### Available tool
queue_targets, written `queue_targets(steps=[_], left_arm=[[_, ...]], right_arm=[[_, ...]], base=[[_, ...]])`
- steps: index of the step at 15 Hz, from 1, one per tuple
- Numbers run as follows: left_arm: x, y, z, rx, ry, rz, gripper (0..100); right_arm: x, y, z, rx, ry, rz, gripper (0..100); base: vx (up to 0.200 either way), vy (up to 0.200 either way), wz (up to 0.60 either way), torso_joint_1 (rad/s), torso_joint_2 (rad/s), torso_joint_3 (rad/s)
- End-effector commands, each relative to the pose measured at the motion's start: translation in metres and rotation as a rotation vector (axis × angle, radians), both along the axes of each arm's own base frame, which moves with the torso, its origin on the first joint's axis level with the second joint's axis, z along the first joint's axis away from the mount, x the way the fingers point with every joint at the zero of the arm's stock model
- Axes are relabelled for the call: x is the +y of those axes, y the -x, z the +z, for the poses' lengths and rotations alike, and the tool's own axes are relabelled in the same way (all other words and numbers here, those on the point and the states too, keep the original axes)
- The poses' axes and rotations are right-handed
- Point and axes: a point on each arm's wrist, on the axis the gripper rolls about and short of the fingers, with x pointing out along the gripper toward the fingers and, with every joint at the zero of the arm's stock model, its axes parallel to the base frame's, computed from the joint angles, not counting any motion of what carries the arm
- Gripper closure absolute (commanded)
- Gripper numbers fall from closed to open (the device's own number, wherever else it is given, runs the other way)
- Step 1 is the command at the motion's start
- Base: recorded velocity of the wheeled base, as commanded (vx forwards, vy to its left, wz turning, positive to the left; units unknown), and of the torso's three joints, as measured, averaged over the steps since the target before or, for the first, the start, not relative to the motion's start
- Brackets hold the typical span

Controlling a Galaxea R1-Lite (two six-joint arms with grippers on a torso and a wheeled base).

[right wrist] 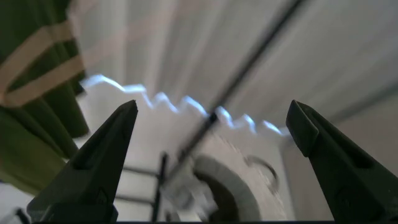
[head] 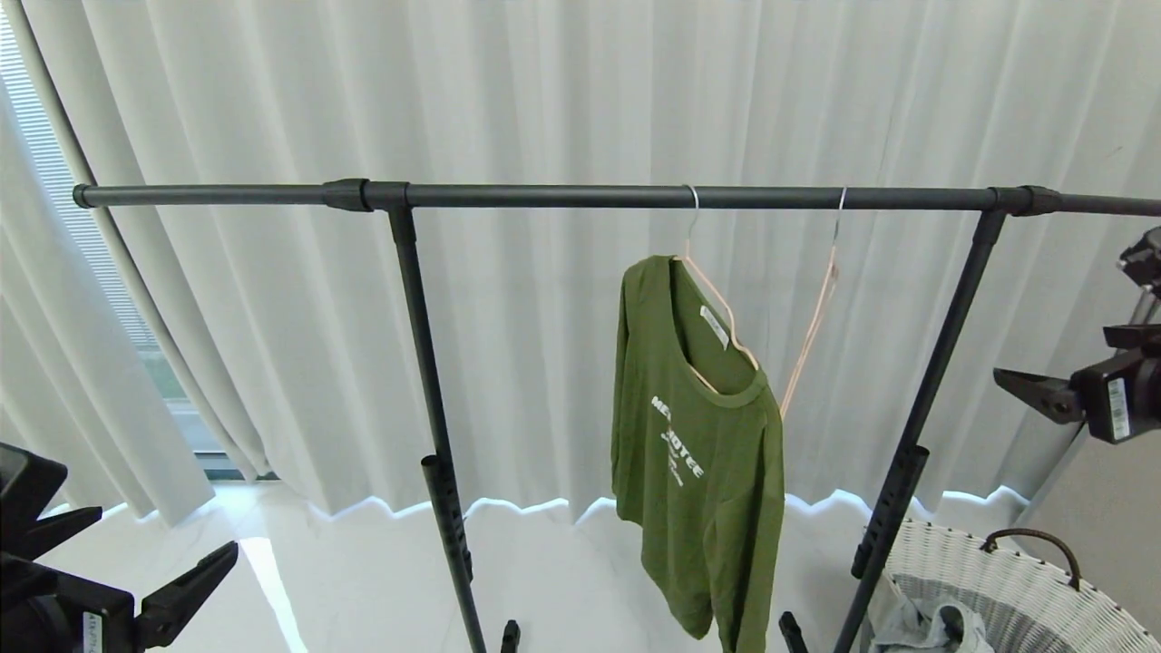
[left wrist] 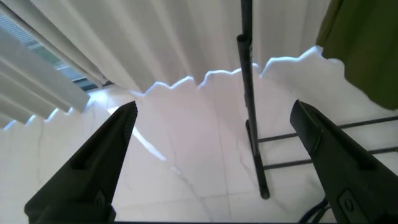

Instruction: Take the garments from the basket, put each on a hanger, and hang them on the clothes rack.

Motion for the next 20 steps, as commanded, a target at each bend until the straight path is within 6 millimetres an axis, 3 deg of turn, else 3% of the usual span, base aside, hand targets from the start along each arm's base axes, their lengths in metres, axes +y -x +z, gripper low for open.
queue_targets(steps=[1, 9, 15, 20], left_arm=[[0.000, 0.002, 0.001, -0.010, -0.001, 0.005, 0], [0.001, 0.003, -0.002, 0.001, -0.017, 0.045, 0], [0.001, 0.003, -0.001, -0.007, -0.016, 0.044, 0], [0.001, 0.004, 0.000, -0.010, -0.016, 0.042, 0]], right_arm=[[-0.011, 0.010, -0.005, -0.001, 0.014, -0.050, 0], [-0.026, 0.025, -0.017, 0.015, 0.072, -0.113, 0], [-0.026, 0.025, -0.017, 0.017, 0.074, -0.111, 0], [-0.026, 0.025, -0.022, 0.034, 0.075, -0.111, 0]], base=[[-0.200, 0.000, 0.00, 0.002, 0.01, 0.002], [-0.200, 0.000, 0.00, 0.002, 0.00, 0.004], [0.000, 0.000, 0.00, 0.000, 0.00, 0.000], [0.000, 0.000, 0.00, -0.146, 0.39, 0.236]])
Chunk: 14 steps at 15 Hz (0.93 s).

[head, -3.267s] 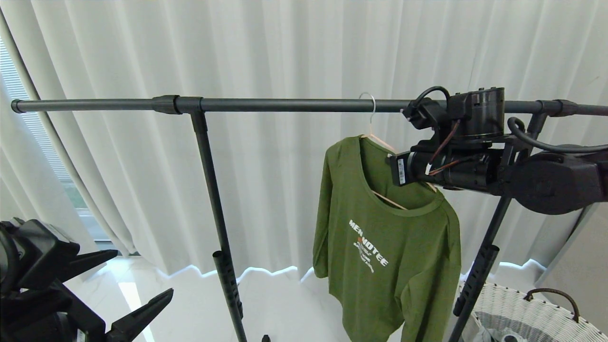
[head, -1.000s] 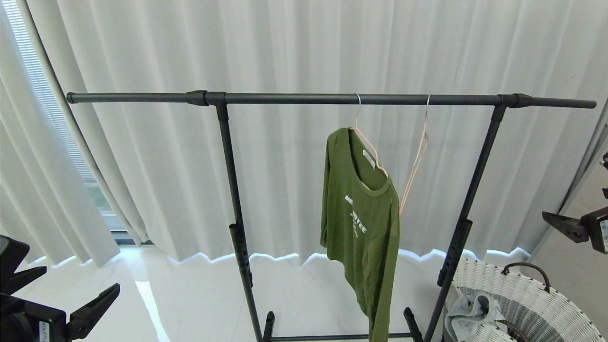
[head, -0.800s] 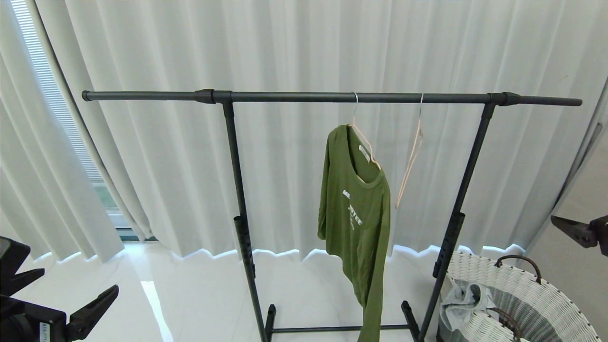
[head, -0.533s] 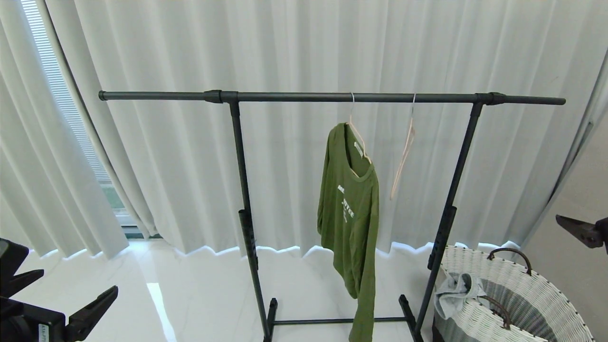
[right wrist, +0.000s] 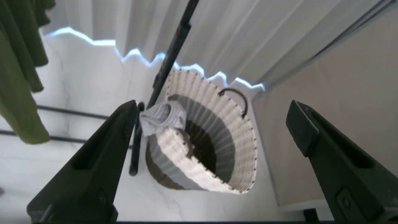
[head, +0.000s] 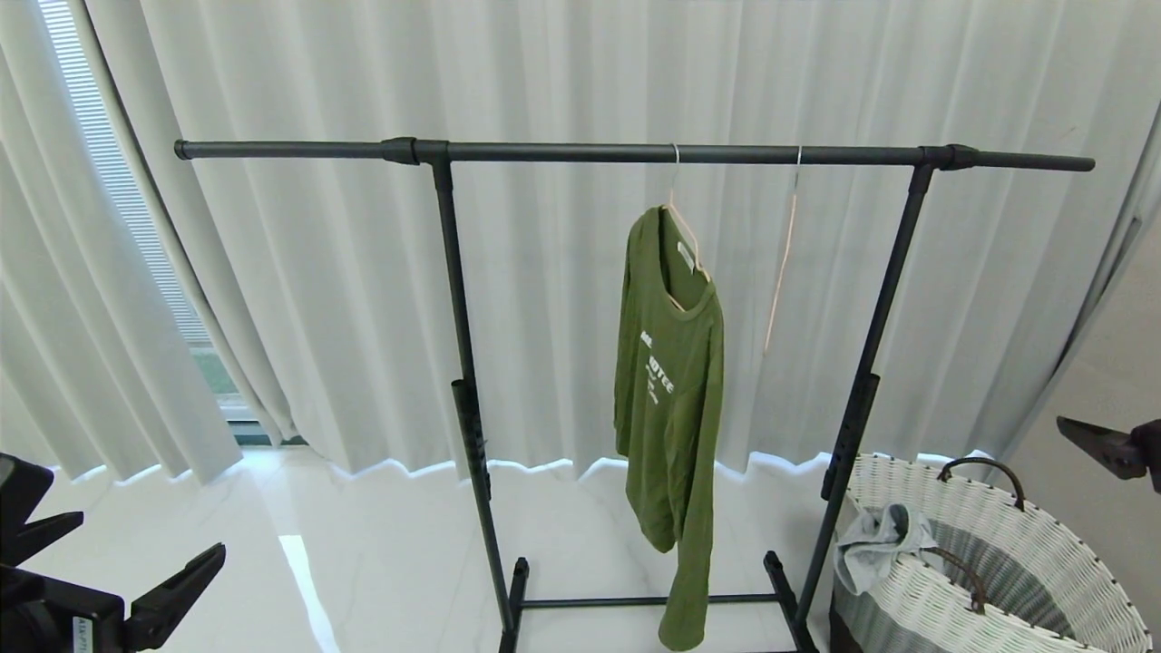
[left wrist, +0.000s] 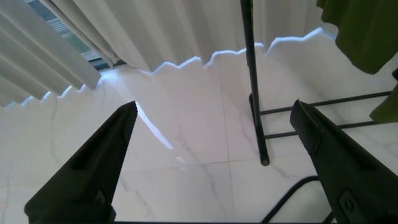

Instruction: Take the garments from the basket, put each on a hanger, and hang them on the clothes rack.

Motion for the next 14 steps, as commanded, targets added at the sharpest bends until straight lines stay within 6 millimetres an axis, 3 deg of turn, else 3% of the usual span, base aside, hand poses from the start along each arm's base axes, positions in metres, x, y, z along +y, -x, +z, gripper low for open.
queue_targets(steps=[1, 11, 14], left_arm=[[0.0000, 0.0001, 0.0008, -0.004, -0.001, 0.001, 0], [-0.0004, 0.0014, 0.0020, -0.015, -0.001, -0.004, 0], [-0.0004, 0.0014, 0.0020, -0.015, -0.001, -0.003, 0]], right_arm=[[0.0001, 0.0002, -0.0022, 0.008, 0.000, 0.001, 0], [0.0000, 0.0033, -0.0072, 0.021, 0.019, 0.008, 0], [-0.0001, 0.0045, -0.0098, 0.027, 0.042, 0.017, 0]], base=[[0.000, 0.000, 0.00, -0.178, 0.47, 0.290], [0.000, 0.000, 0.00, -0.137, 0.46, 0.320], [0.000, 0.000, 0.00, -0.040, 0.19, 0.155]])
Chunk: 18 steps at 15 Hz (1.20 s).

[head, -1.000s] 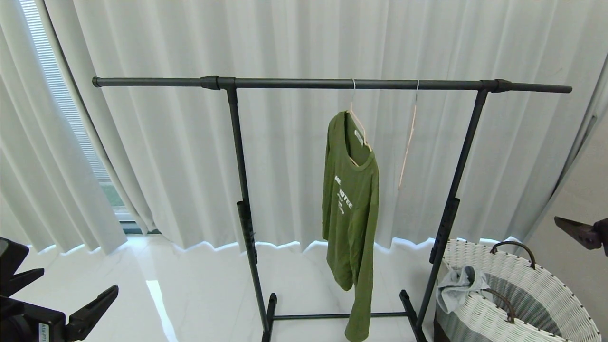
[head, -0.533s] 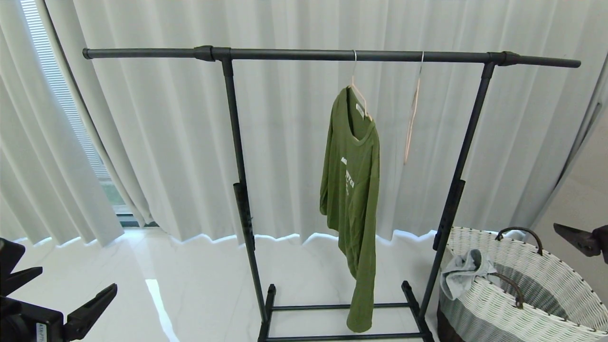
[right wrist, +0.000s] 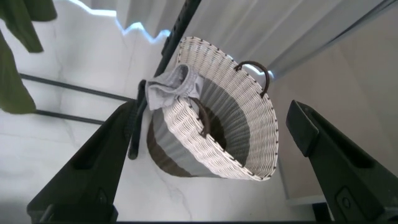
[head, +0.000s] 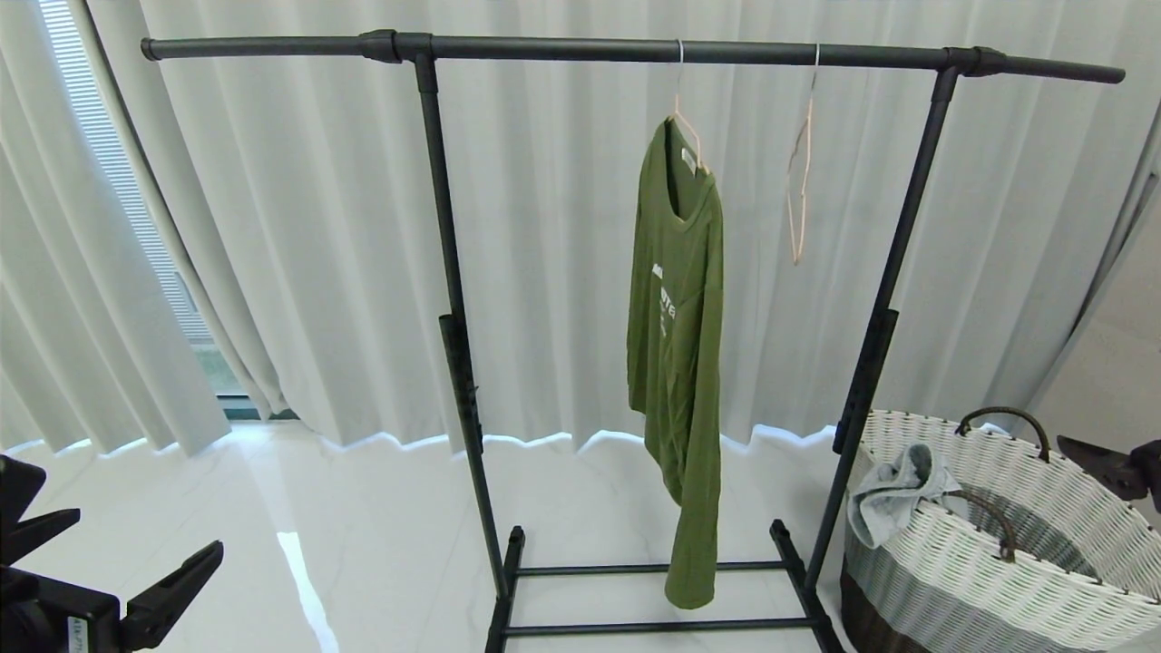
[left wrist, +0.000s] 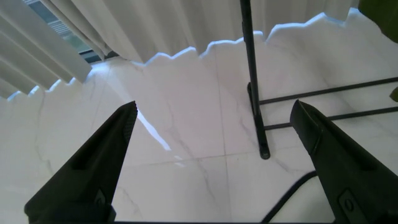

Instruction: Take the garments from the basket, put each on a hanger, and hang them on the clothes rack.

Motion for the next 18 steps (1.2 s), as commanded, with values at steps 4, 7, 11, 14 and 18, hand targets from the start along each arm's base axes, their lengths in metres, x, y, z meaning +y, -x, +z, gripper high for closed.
queue_targets(steps=[4, 7, 11, 14, 18], left_arm=[[0.0000, 0.0004, -0.0001, -0.001, -0.002, -0.001, 0], [-0.0002, 0.0029, -0.0046, 0.009, -0.003, -0.002, 0], [-0.0010, 0.0076, -0.0070, 0.002, -0.009, -0.010, 0], [-0.0010, 0.0072, -0.0067, 0.002, -0.009, -0.010, 0], [-0.0009, 0.0066, -0.0065, 0.003, -0.008, -0.010, 0]], right_arm=[[0.0000, 0.0011, -0.0082, 0.014, 0.021, 0.008, 0], [0.0000, 0.0022, -0.0099, 0.019, 0.036, 0.014, 0], [0.0000, 0.0024, -0.0108, 0.023, 0.036, 0.014, 0], [0.0000, 0.0025, -0.0112, 0.024, 0.036, 0.014, 0], [0.0000, 0.0025, -0.0112, 0.024, 0.036, 0.014, 0]], base=[[0.000, 0.000, 0.00, -0.003, 0.02, 0.013], [0.000, -0.067, 0.00, -0.001, 0.00, 0.001], [0.000, -0.200, 0.00, 0.000, 0.00, 0.002], [0.000, -0.200, 0.00, -0.001, 0.01, 0.004], [0.150, -0.150, 0.00, 0.002, 0.00, 0.002]])
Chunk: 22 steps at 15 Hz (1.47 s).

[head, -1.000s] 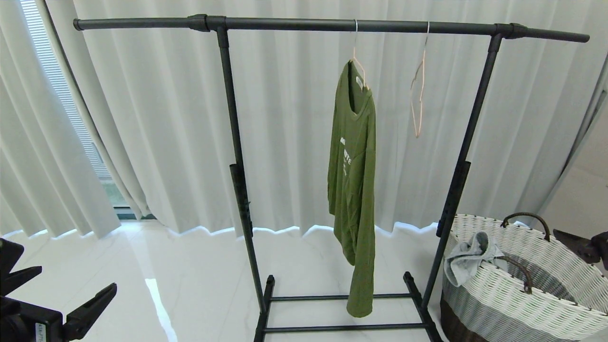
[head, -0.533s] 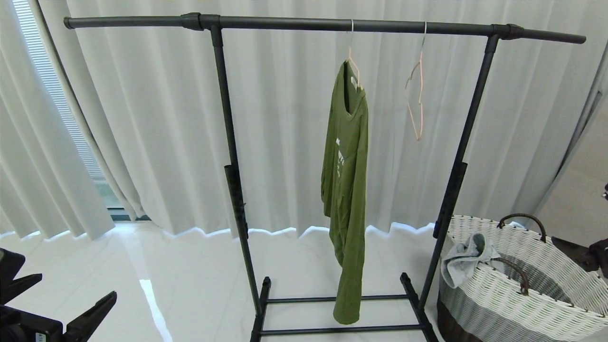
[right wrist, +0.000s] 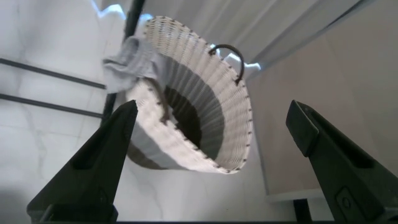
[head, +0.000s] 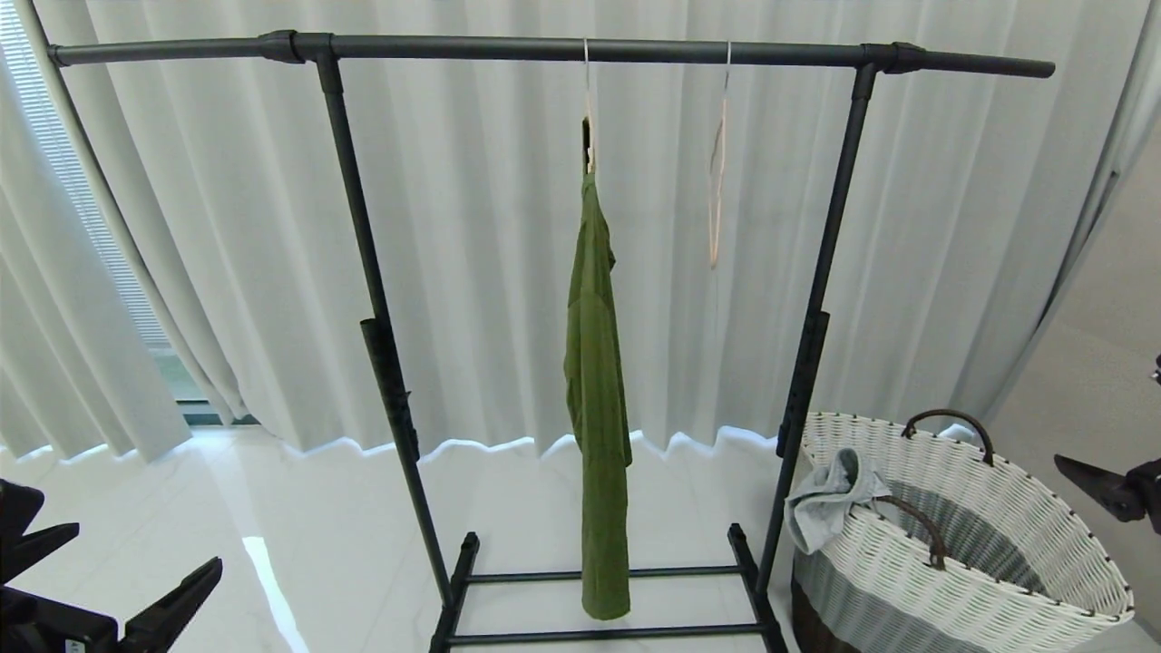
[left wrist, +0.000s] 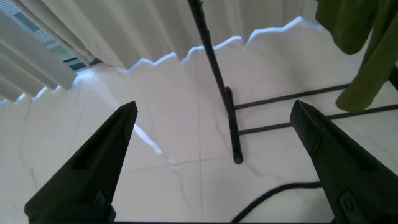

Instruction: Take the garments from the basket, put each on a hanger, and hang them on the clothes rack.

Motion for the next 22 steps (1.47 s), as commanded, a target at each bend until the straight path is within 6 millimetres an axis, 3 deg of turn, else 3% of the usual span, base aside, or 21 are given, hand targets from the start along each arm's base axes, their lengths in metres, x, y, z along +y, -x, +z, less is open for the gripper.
queue_targets(steps=[1, 9, 12, 15, 22], left_arm=[[0.000, -0.001, 0.000, 0.000, 0.001, 0.001, 0], [0.000, -0.001, 0.000, 0.003, 0.001, -0.001, 0], [0.000, -0.001, -0.001, 0.005, 0.001, -0.003, 0], [-0.001, -0.001, 0.000, 0.003, -0.001, -0.015, 0], [-0.011, -0.001, 0.002, -0.003, -0.001, -0.135, 0]], right_arm=[[0.000, -0.001, 0.000, 0.002, 0.002, 0.003, 0], [0.001, 0.002, -0.012, 0.042, 0.011, 0.014, 0], [0.001, 0.005, -0.029, 0.108, 0.018, 0.020, 0], [0.001, 0.002, -0.052, 0.219, 0.021, 0.023, 0], [0.012, -0.038, -0.106, 0.445, 0.029, 0.064, 0]], base=[[0.200, 0.000, 0.00, 0.007, 0.00, 0.012], [0.200, 0.000, 0.00, 0.002, 0.00, 0.002], [0.200, 0.000, 0.00, 0.001, 0.00, -0.002], [0.000, 0.000, 0.00, 0.000, 0.00, 0.000], [0.000, 0.000, 0.00, 0.000, 0.00, 0.000]])
